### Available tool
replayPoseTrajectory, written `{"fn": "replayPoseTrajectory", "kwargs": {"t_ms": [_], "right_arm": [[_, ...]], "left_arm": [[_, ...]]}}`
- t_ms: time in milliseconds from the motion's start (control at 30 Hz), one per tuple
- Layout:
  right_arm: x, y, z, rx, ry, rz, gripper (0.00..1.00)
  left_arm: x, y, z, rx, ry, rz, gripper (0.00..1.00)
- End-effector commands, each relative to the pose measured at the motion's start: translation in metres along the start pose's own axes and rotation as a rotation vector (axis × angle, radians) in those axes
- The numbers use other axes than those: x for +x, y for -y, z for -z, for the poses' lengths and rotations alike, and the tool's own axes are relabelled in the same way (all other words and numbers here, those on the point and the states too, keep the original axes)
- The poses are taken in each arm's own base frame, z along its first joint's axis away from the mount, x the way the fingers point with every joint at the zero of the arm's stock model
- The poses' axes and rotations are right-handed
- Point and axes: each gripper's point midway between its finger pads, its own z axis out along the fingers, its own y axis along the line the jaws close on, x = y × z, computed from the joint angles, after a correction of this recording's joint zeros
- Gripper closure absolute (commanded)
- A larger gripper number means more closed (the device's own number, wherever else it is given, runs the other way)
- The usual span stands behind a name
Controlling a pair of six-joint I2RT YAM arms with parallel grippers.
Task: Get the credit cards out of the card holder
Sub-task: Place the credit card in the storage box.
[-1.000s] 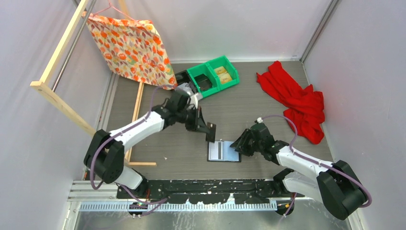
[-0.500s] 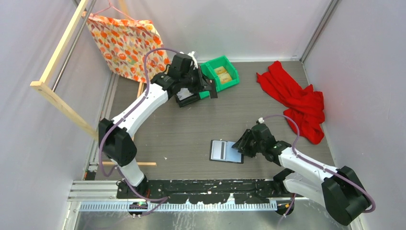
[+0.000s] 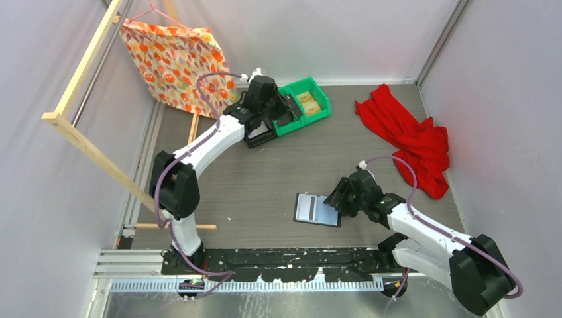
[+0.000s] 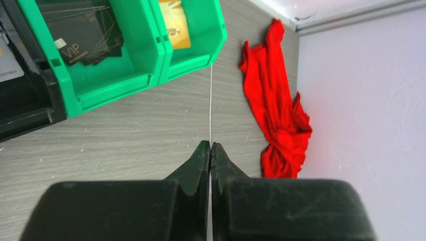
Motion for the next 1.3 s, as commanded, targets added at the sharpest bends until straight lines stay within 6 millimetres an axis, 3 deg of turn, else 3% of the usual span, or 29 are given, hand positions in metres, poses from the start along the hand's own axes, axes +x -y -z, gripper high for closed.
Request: {"fn": "replayPoseTrajectory", "kwargs": {"t_ms": [0, 133, 400, 533, 700, 900, 1033, 1133, 1267], "right_arm": [[-0.010, -0.009, 0.000, -0.012, 0.026, 0.037, 0.43], [-0.009, -0.012, -0.002, -0.023, 0.014, 0.036, 0.42], [-0.006, -0.008, -0.002, -0.018, 0.011, 0.042, 0.42], [-0.003, -0.006, -0.003, -0.019, 0.004, 0.044, 0.42], [-0.001, -0.006, -0.004, -0.018, -0.012, 0.055, 0.42], [-0.003, -0.008, -0.001, -0.017, -0.007, 0.061, 0.42], [-0.005, -0.007, 0.003, -0.011, 0.002, 0.067, 0.42], [-0.012, -0.014, 0.011, -0.016, 0.020, 0.080, 0.42], [-0.037, -0.039, 0.040, -0.057, 0.100, 0.127, 0.39]], "left_arm": [[-0.030, 0.029, 0.004, 0.103, 0.155, 0.086, 1.00], [-0.032, 0.031, -0.002, 0.102, 0.236, 0.126, 0.99], [-0.055, 0.038, -0.010, 0.100, 0.563, 0.249, 0.99], [-0.063, 0.043, -0.018, 0.292, 0.744, 0.445, 0.99], [-0.061, 0.035, -0.032, 0.250, 0.805, 0.472, 0.99], [-0.058, -0.005, -0.038, 0.113, 0.887, 0.511, 0.99], [-0.060, -0.012, -0.029, 0.092, 0.897, 0.553, 0.99], [-0.059, 0.004, -0.021, 0.095, 0.823, 0.456, 0.99], [-0.042, 0.034, -0.001, 0.086, 0.562, 0.183, 1.00]]}}
